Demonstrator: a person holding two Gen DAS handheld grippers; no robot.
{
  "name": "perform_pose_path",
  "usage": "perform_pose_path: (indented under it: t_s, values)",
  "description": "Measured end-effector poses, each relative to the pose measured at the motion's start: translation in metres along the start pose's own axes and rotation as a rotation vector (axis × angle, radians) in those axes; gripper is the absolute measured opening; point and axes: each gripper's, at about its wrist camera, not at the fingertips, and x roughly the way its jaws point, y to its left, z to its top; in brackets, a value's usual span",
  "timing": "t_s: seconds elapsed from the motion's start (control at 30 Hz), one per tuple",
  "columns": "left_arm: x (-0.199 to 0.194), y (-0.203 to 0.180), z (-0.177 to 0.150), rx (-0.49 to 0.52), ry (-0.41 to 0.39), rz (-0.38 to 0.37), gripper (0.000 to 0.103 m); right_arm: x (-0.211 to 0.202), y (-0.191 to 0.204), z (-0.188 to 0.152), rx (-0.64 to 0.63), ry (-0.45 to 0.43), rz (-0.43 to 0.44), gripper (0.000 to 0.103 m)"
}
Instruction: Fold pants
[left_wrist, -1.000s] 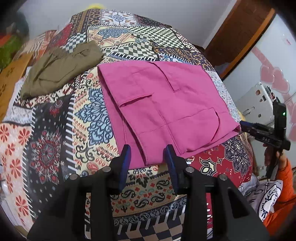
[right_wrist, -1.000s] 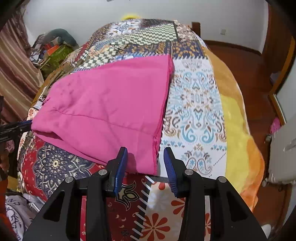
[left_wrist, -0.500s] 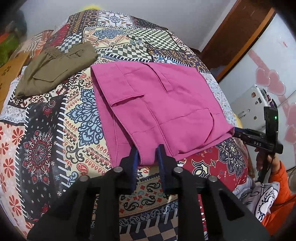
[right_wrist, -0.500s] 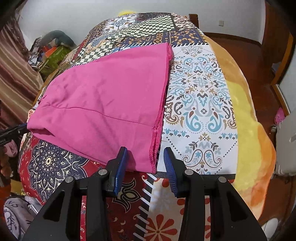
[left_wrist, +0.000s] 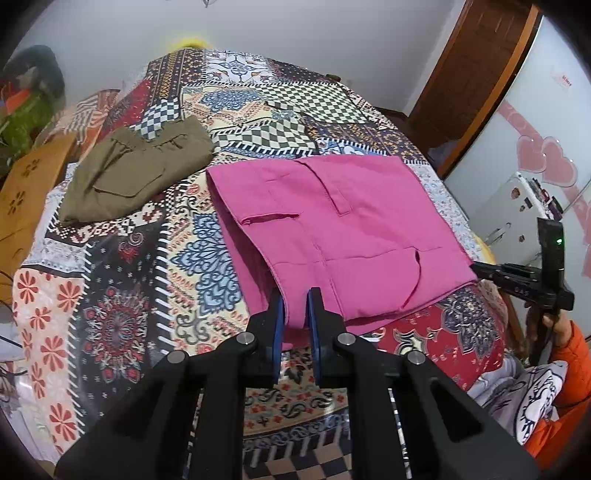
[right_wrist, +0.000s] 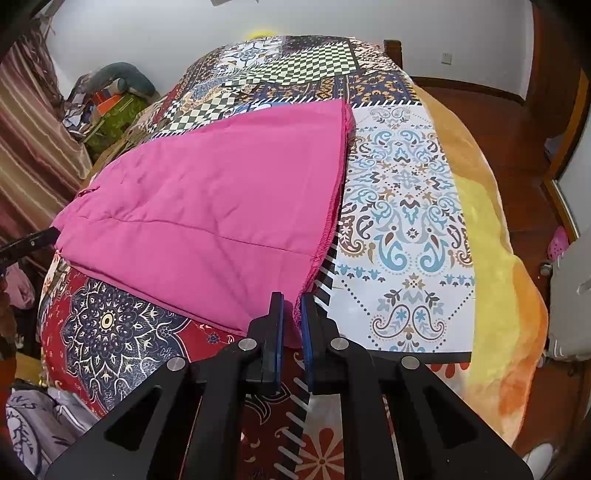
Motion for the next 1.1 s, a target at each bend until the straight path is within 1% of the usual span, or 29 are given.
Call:
perform_pose_path:
  t_s: [0.17,0.27,0.37,0.43,0.47,0.5,0.53,0.57,0.63,0.7,0.83,0.93,1.1]
  values:
    - [0.012,0.01,-0.009,-0.016,0.032,0.024,0.012,0.005,0.004,0.001,-0.014,0.018,-0.016,0.008]
    - [0.02,0.014,-0.016,-0.035,0.048,0.012,0.012,0.01,0.004,0.0,-0.015,0.033,-0.023,0.008]
    - [0.021,0.02,-0.016,-0.07,0.053,-0.009,0.013,0.011,0.002,0.003,-0.008,0.04,-0.025,0.008]
    - [0.017,0.024,-0.014,-0.089,0.05,-0.008,0.02,0.01,0.0,0.005,0.004,0.051,-0.029,0.008]
    - [0.014,0.025,-0.013,-0.087,0.048,0.005,0.022,0.01,-0.002,0.006,0.011,0.058,-0.031,0.008]
    - [0.011,0.026,-0.012,-0.082,0.044,0.021,0.027,0.009,-0.003,0.008,0.017,0.062,-0.036,0.009]
    - [0.009,0.026,-0.01,-0.077,0.039,0.034,0.031,0.008,-0.006,0.011,0.023,0.061,-0.046,0.014]
    - [0.006,0.026,-0.009,-0.072,0.031,0.05,0.032,0.007,-0.007,0.013,0.027,0.056,-0.055,0.023]
    - [0.0,0.028,-0.004,-0.065,0.014,0.086,0.032,0.002,-0.008,0.019,0.033,0.027,-0.073,0.035]
    - [-0.005,0.032,0.004,-0.066,-0.002,0.105,0.033,-0.005,-0.01,0.027,0.032,-0.011,-0.078,0.036]
    - [-0.007,0.043,0.024,-0.094,-0.028,0.123,0.04,-0.012,-0.01,0.047,0.018,-0.062,-0.081,0.036]
    - [-0.005,0.05,0.042,-0.105,-0.041,0.133,0.04,-0.014,-0.008,0.064,0.003,-0.094,-0.084,0.036]
    - [0.011,0.052,0.071,-0.082,-0.049,0.156,0.04,-0.012,-0.005,0.089,-0.023,-0.145,-0.074,0.036]
